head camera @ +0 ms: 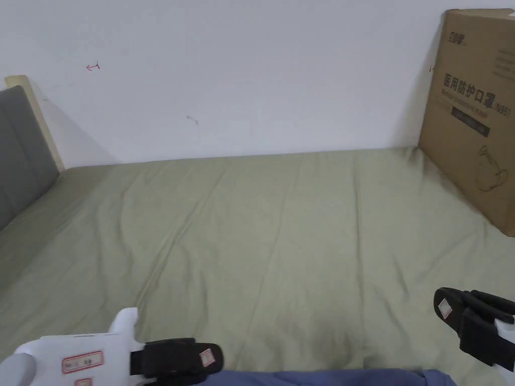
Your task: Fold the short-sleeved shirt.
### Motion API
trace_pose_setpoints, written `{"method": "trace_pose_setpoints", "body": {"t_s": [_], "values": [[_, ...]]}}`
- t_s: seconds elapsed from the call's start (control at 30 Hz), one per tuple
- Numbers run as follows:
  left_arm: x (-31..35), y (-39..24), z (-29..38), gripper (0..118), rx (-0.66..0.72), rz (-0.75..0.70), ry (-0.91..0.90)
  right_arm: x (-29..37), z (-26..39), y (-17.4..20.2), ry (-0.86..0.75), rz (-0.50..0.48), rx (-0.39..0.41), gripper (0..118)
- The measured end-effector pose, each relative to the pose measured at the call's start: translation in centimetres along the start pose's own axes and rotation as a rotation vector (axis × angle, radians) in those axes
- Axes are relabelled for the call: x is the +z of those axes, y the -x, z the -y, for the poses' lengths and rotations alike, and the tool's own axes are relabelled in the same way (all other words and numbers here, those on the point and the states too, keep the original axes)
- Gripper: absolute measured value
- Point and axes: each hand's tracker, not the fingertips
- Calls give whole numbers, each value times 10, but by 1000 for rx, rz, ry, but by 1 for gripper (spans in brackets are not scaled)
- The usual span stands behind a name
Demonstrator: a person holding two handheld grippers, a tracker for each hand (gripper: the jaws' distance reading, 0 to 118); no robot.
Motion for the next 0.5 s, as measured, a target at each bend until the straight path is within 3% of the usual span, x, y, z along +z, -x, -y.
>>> {"method": "trace_pose_setpoints", "body": {"t_s": [0.03, 0.07, 0.1, 0.13, 0.3, 0.5], "values": [[4, 14, -1, 70, 13, -37, 8, 0, 0, 1, 4, 1, 5, 0], [4, 27, -1, 92, 27, -77, 22, -1, 0, 2, 9, 3, 11, 0], [5, 41, 0, 106, 40, -103, 33, -2, 0, 3, 20, 7, 21, 0], [3, 53, 1, 112, 43, -117, 64, -4, -1, 5, 30, 13, 32, 0], [-24, 98, 12, 113, 150, -40, 160, -7, -5, 11, 60, 25, 58, 0], [-86, 116, 24, 117, 396, 430, 201, -13, -10, 19, 70, 39, 72, 0]]}}
